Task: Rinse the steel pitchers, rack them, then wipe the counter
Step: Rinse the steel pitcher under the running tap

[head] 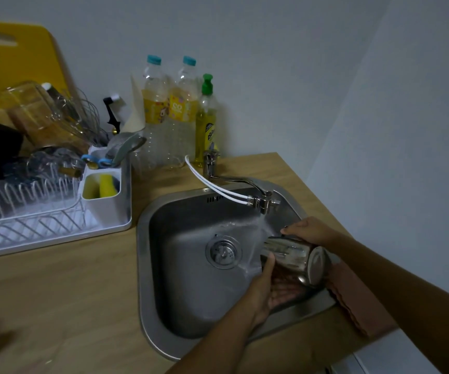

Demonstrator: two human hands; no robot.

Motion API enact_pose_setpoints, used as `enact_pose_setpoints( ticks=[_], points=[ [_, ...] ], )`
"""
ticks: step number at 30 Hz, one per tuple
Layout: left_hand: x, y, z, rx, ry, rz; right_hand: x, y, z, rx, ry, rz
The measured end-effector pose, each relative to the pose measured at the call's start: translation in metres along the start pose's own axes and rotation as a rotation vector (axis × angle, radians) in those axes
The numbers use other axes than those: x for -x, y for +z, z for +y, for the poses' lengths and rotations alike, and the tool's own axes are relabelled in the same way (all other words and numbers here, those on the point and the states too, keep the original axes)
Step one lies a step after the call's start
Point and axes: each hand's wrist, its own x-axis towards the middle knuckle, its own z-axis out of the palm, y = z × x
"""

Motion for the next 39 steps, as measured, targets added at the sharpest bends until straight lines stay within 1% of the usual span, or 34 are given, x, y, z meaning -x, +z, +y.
enact_pose_setpoints(
  ticks=[3,5,7,10,12,15,18,20,22,27,29,30,31,33,35,37,39],
  points=[
    [0.000,-0.014,0.008,-0.014,-0.009,0.072,0.000,0.013,0.006,-0.117,0.058,0.030],
    [-0.002,-0.029,0.018,-0.034,0.019,0.156,-0.004,0.026,0.015,-0.234,0.082,0.006],
    [-0.005,-0.045,0.031,-0.044,0.023,0.229,-0.009,0.041,0.022,-0.406,0.101,0.012],
    [-0.005,-0.059,0.045,-0.104,0.049,0.259,-0.010,0.060,0.023,-0.692,0.165,0.012],
    [-0.005,-0.063,0.054,-0.136,0.088,0.273,-0.014,0.070,0.023,-0.769,0.206,0.018],
    [-0.005,-0.063,0.064,-0.198,0.146,0.310,-0.011,0.076,0.023,-0.798,0.246,0.010],
    [-0.010,-0.064,0.067,-0.314,0.198,0.336,-0.003,0.079,0.027,-0.903,0.312,-0.122],
    [-0.008,-0.062,0.068,-0.384,0.273,0.328,-0.002,0.082,0.033,-0.968,0.345,-0.220],
    [-0.007,-0.060,0.067,-0.470,0.336,0.305,0.000,0.083,0.039,-1.051,0.362,-0.262],
    [-0.002,-0.058,0.060,-0.591,0.412,0.199,0.008,0.078,0.048,-1.216,0.294,-0.376],
    [0.003,-0.058,0.057,-0.596,0.428,0.152,0.012,0.075,0.049,-1.212,0.244,-0.343],
    [0.004,-0.060,0.056,-0.602,0.433,0.153,0.013,0.074,0.049,-1.176,0.189,-0.306],
    [0.004,-0.061,0.054,-0.602,0.440,0.158,0.015,0.073,0.047,-1.111,0.119,-0.259],
    [0.000,-0.067,0.051,-0.562,0.428,0.203,0.022,0.074,0.043,-0.826,-0.009,-0.120],
    [-0.003,-0.066,0.052,-0.389,0.345,0.246,0.032,0.076,0.038,-0.539,-0.098,-0.028],
    [-0.006,-0.065,0.053,-0.206,0.255,0.267,0.038,0.078,0.035,-0.458,-0.194,0.034],
    [-0.007,-0.065,0.054,-0.105,0.237,0.251,0.043,0.082,0.033,-0.381,-0.295,0.126]
  ],
)
